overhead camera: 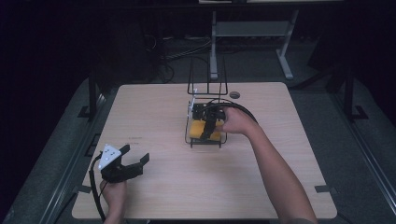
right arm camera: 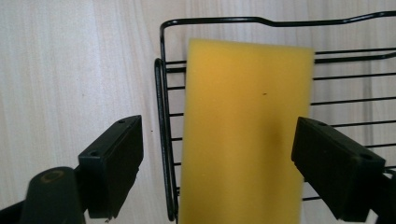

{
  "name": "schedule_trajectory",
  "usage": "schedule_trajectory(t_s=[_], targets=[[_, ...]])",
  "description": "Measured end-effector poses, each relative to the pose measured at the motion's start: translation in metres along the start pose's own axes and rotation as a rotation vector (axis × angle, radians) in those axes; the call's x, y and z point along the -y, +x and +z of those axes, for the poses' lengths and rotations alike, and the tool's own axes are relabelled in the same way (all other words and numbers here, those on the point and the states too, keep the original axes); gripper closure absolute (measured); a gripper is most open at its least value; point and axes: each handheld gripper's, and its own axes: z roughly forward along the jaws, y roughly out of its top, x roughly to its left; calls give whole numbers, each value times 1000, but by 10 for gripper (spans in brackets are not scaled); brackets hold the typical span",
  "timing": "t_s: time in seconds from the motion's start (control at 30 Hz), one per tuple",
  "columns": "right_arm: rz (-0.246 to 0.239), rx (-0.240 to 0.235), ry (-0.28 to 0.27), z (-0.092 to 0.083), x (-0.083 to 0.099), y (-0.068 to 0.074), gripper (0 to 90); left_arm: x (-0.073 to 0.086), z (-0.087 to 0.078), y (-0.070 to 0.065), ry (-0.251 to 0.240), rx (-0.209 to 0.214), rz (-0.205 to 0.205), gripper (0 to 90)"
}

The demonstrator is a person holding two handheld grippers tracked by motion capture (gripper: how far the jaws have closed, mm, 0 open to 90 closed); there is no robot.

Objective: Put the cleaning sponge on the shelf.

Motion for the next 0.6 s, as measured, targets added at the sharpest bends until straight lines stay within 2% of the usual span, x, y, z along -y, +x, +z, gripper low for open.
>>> schedule_trajectory(t_s=[0.23,0.27,0.33,0.43,0.6], targets=[[-10,-8,2,-1,-2,7,166,0,0,0,0,0,1,127],[-30,-9,-9,0,-2,7,166,0,0,0,0,0,1,128],[-21,-11,-1,0,-3,10,166,0,0,-1,2,1,4,128],[-25,-10,-19,0,-1,13,166,0,1,-1,6,2,7,128],[-11,-7,-2,1,2,20,166,0,1,-1,6,1,7,128]])
